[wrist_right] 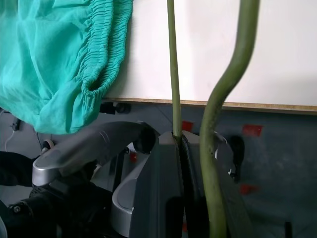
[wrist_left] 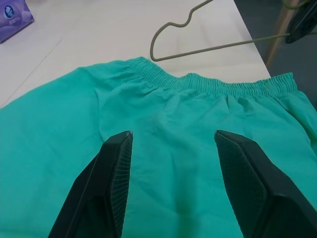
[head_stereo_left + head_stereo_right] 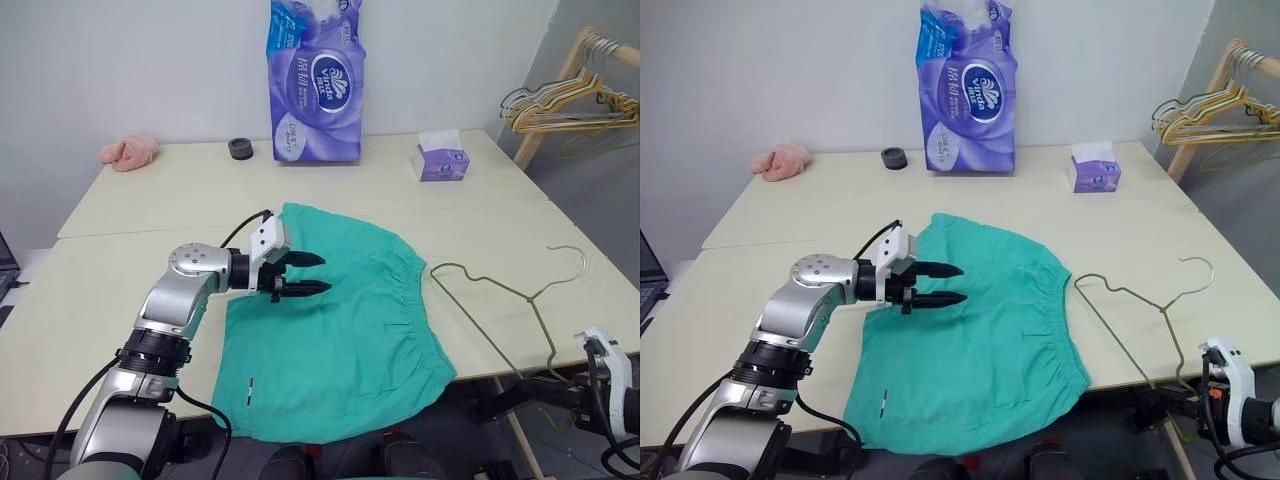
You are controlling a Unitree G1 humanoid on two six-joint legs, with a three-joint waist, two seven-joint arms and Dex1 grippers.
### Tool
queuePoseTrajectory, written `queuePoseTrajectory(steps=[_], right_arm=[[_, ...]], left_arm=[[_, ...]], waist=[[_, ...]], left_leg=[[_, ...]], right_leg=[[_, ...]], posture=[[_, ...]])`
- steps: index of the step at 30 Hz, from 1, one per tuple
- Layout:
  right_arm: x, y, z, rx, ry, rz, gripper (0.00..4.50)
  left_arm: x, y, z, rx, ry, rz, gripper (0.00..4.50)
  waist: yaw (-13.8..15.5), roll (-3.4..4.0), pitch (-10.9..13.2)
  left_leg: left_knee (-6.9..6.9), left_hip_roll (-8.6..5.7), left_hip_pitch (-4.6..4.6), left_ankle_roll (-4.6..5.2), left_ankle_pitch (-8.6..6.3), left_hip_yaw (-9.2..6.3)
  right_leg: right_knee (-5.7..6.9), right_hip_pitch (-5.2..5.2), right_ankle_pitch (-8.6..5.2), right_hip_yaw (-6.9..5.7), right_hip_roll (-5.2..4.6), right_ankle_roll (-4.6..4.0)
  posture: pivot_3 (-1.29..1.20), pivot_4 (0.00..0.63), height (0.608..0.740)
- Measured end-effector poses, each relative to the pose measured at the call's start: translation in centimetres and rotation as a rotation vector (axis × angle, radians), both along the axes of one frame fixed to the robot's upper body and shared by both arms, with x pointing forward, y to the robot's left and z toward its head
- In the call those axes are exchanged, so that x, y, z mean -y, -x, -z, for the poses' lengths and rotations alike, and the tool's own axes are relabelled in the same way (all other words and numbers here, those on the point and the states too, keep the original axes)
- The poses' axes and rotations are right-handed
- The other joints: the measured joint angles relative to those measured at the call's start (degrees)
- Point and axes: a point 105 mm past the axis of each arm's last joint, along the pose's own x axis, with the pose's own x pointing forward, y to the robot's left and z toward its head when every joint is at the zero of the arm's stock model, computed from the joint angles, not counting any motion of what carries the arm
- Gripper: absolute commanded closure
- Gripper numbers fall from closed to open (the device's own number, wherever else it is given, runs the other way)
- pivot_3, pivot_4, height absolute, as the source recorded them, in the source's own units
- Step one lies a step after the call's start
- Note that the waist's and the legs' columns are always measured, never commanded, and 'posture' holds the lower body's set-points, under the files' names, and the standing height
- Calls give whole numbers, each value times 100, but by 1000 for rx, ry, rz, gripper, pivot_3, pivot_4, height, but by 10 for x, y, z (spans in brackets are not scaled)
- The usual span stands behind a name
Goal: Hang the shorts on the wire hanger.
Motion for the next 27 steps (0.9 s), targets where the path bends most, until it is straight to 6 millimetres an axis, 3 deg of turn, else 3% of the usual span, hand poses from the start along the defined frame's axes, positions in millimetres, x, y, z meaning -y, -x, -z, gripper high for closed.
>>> queuePoseTrajectory(steps=[17, 27], right_arm=[[-19, 3, 4, -45, -46, -60, 4500], [-42, -16, 0, -59, -92, -154, 4500]], left_arm=[[7, 1, 1, -8, 6, 18, 1712], [6, 0, 0, 3, 6, 2, 1712]], waist=[[5, 2, -2], [6, 3, -2]], left_leg=[[1, 0, -1, 0, 0, -1], [2, 0, -1, 0, 0, -2]], right_leg=[[-1, 0, 0, -1, 1, 0], [1, -1, 5, 0, 1, -9]], posture=[[-179, 64, 740], [-168, 63, 740]])
